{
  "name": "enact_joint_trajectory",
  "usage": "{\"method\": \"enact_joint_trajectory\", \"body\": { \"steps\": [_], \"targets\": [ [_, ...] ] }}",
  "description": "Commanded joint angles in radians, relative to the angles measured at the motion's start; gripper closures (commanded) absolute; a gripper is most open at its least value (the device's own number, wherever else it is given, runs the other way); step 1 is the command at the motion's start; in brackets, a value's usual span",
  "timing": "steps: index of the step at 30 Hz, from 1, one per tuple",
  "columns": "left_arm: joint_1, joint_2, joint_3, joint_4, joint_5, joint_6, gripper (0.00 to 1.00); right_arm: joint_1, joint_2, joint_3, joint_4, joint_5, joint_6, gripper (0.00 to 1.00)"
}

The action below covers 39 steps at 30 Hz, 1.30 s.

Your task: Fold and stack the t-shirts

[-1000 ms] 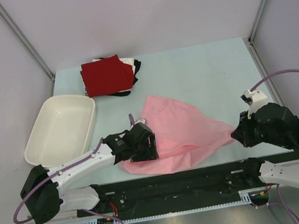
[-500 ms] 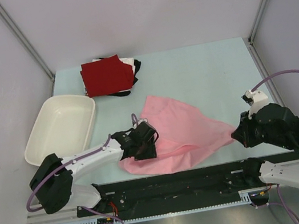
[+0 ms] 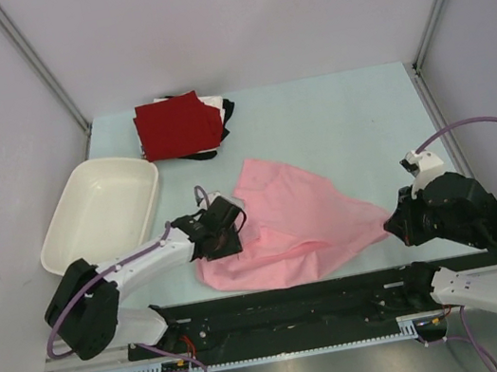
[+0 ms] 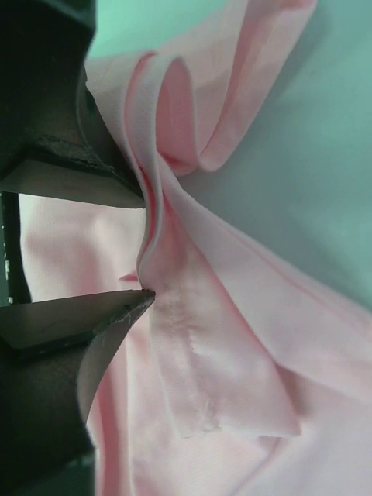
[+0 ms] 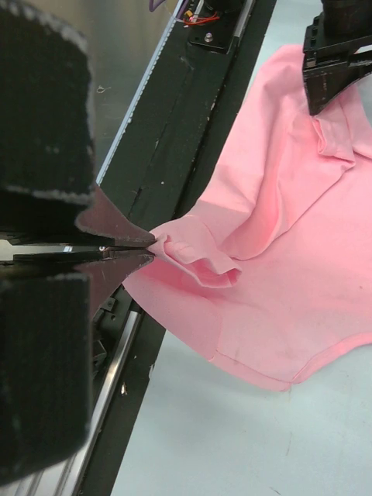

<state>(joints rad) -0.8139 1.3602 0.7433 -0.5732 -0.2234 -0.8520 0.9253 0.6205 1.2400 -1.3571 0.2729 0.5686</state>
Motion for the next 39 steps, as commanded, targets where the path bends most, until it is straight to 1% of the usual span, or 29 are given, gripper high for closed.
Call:
{"method": "enact_joint_trajectory", "body": {
  "steps": [1, 4, 8, 11, 14, 15, 18, 23, 25, 29, 33, 39],
  "targets": [
    [0.053, -0.039, -0.002, 0.012, -0.091, 0.018, 0.48, -0.003, -0.007, -0.002, -0.034, -0.011, 0.01, 1.0],
    [0.085, -0.05, 0.007, 0.035, -0.131, 0.007, 0.46, -0.003, -0.008, -0.005, -0.03, -0.012, 0.011, 1.0],
    [0.105, -0.078, 0.036, 0.045, -0.126, 0.013, 0.46, -0.003, -0.01, -0.007, -0.033, -0.018, 0.014, 1.0],
    [0.09, -0.14, 0.03, 0.029, -0.065, 0.002, 0.45, -0.005, -0.016, -0.008, -0.04, -0.017, 0.017, 1.0],
    [0.041, -0.237, 0.005, 0.0, -0.037, -0.036, 0.44, -0.003, -0.019, -0.01, -0.039, -0.014, 0.014, 1.0],
    [0.009, -0.275, -0.008, -0.014, -0.037, -0.06, 0.44, -0.003, -0.016, -0.011, -0.034, -0.014, 0.013, 1.0],
    [-0.031, -0.3, -0.034, -0.036, 0.004, -0.099, 0.44, -0.003, -0.008, -0.013, -0.024, -0.014, 0.008, 1.0],
    [-0.082, -0.294, -0.081, -0.017, -0.002, -0.148, 0.45, -0.003, -0.001, -0.016, -0.014, -0.024, 0.002, 1.0],
    [-0.082, -0.277, -0.09, -0.005, -0.01, -0.147, 0.45, -0.005, -0.001, -0.016, -0.014, -0.026, 0.002, 1.0],
    [-0.082, -0.196, -0.09, 0.013, -0.025, -0.136, 0.45, -0.003, 0.001, -0.016, -0.016, -0.032, 0.002, 1.0],
    [-0.082, -0.152, -0.101, 0.071, -0.024, -0.128, 0.46, -0.003, -0.004, -0.017, -0.02, -0.026, 0.004, 1.0],
    [-0.082, -0.095, -0.091, 0.084, -0.043, -0.114, 0.48, -0.005, -0.011, -0.019, -0.028, -0.021, 0.008, 1.0]
  ]
}}
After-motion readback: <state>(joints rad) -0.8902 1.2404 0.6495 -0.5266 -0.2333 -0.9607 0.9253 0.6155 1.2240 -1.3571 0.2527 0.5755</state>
